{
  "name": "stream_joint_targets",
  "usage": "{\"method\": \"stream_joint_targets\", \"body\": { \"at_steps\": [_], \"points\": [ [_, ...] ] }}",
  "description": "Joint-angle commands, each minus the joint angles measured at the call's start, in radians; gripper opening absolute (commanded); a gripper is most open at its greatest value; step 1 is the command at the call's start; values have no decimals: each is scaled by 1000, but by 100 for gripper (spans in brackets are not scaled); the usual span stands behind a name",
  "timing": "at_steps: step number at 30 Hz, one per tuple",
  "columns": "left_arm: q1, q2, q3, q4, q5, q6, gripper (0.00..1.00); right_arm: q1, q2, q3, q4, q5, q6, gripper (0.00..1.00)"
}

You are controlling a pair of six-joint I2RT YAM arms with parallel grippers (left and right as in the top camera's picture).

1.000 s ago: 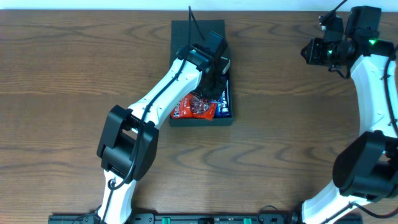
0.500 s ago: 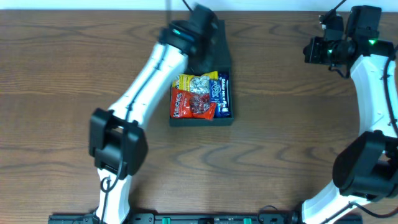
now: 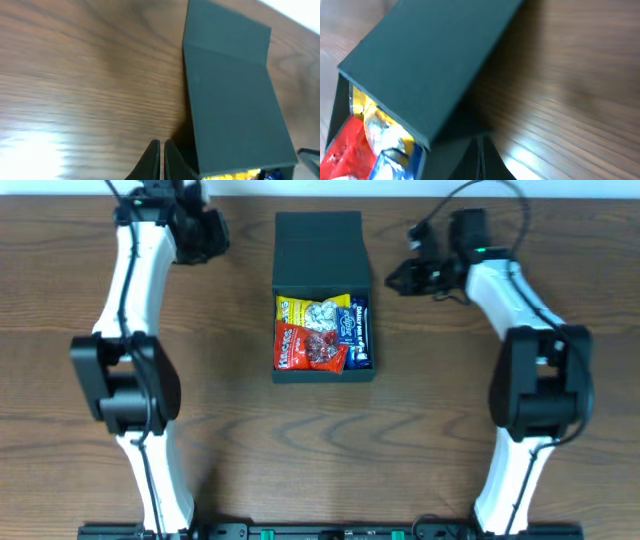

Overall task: Pack container
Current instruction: 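Open left gripper and lift it out of the box, then bring both grippers to the raised box lid's edges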

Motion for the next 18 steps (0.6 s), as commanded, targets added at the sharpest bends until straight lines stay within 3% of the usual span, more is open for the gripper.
{"method": "stream_joint_targets", "body": {
  "at_steps": [1,7,18],
  "points": [
    [-20,89,-4,11,128,-29,6,17,8,0,34,-35,72,1],
    [-36,204,-4,59,261,-113,6,28,72,0,78,-35,142,1],
    [-61,233,-4,137,278,-145,6,37,147,0,203,-161,167,1]
  ]
}}
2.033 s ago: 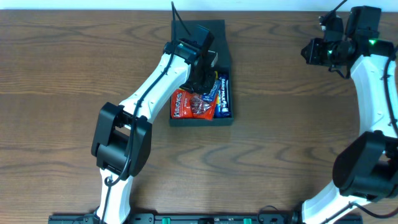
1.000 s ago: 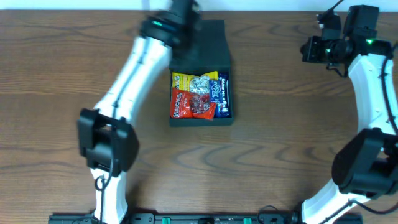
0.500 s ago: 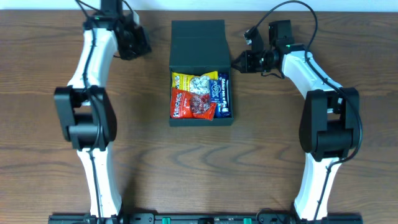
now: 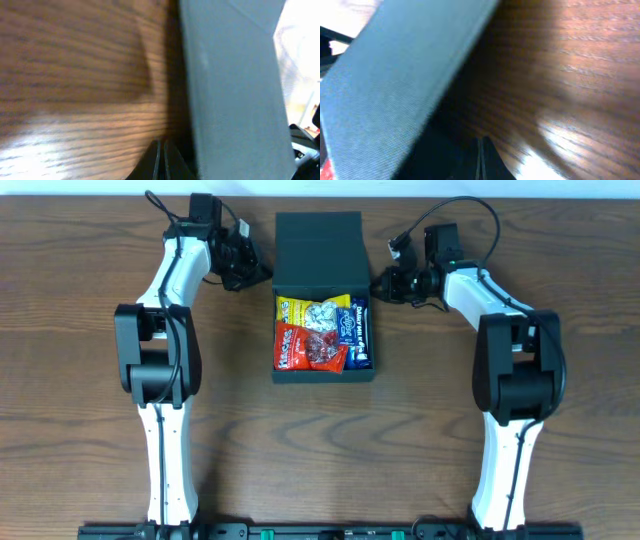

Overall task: Pack container
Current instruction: 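Bring both grippers to the raised box lid's edges, then push the lid forward and down with both grippers to close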

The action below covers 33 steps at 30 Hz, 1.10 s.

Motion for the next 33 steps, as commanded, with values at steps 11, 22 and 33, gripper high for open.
{"method": "stream_joint_targets", "body": {
  "at_steps": [11,22,33],
  "points": [
    [-24,16,-1,64,16,-59,6,15,27,2,163,-148,61,1],
    [-11,0,28,109,184,81,6,-2,24,20,395,-484,6,2],
    [-11,-73,140,108,184,136,6,-16,-12,121,394,-497,13,2]
  ]
}}
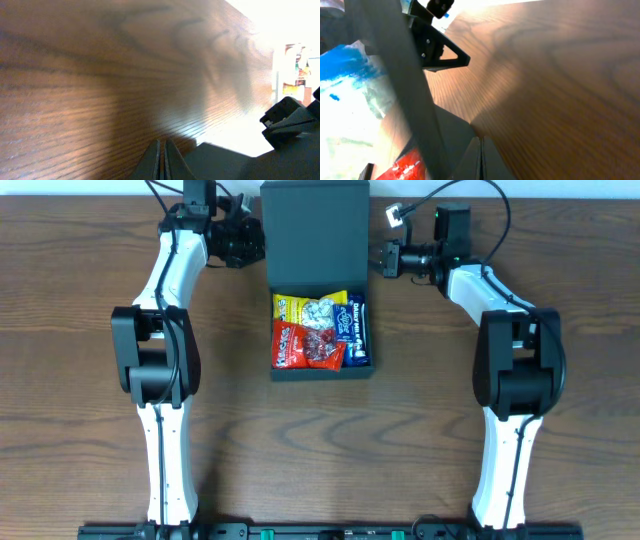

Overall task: Pack container
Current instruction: 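Push the lid forward and down with both grippers to close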

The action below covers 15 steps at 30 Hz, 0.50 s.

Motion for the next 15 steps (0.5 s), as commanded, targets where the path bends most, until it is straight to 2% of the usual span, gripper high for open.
{"method": "stream_joint_targets", "body": {
  "at_steps": [1,6,10,15],
  "points": [
    [-17,-87,44,2,39,43,6,0,-61,55,-5,-76,6,1],
    [-17,-171,44,-44,39,117,6,-16,-115,63,-48,-73,24,1],
    [-17,-237,44,-114,38,219,6,-22,-146,63,-124,-73,13,1],
    [-17,-317,44,-271,2,414,6,-17,-186,63,-347,-38,-94,1]
  ]
}}
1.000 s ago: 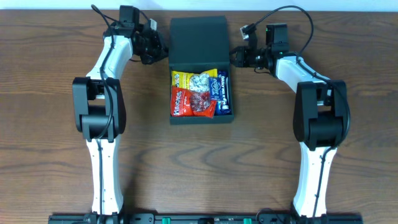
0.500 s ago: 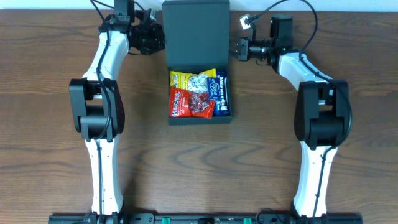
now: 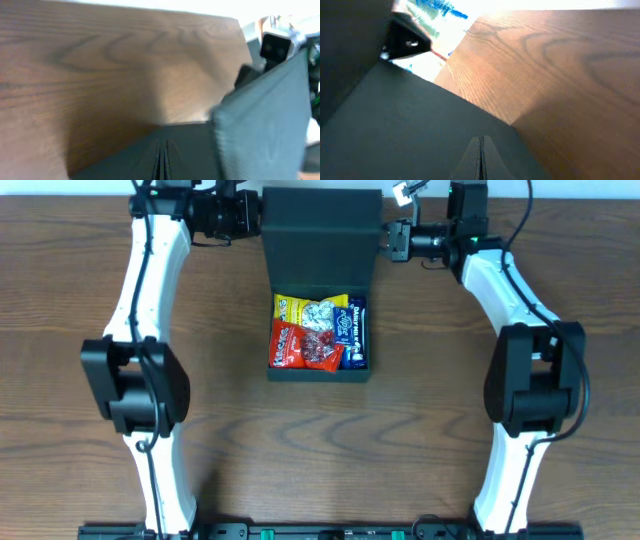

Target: Pack container

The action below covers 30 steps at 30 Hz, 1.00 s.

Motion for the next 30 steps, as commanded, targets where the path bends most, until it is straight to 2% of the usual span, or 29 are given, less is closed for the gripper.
{"method": "stream_joint_targets", "body": {
  "at_steps": [1,4,7,14,17,25,30],
  "points": [
    [-5,-55,22,-87,-38,183,6,-4,-42,10,-115,37,-82,1],
    [-5,-70,22,-217,-92,271,6,3,-45,10,-320,151,-143,2],
    [-5,-70,22,-296,-103,313,6,2,-45,10,-419,222,-177,1],
    [-5,-72,22,-353,-213,285,6,-21,-49,10,-473,235,-177,2],
    [-5,-79,22,-382,-256,257,6,-35,-64,10,-523,311,-179,1],
    [-5,-103,22,-511,-292,239,6,-40,-167,10,-681,513,-323,1],
    [-6,-200,22,-587,-353,222,6,-40,-293,10,-803,589,-444,2]
  ]
}}
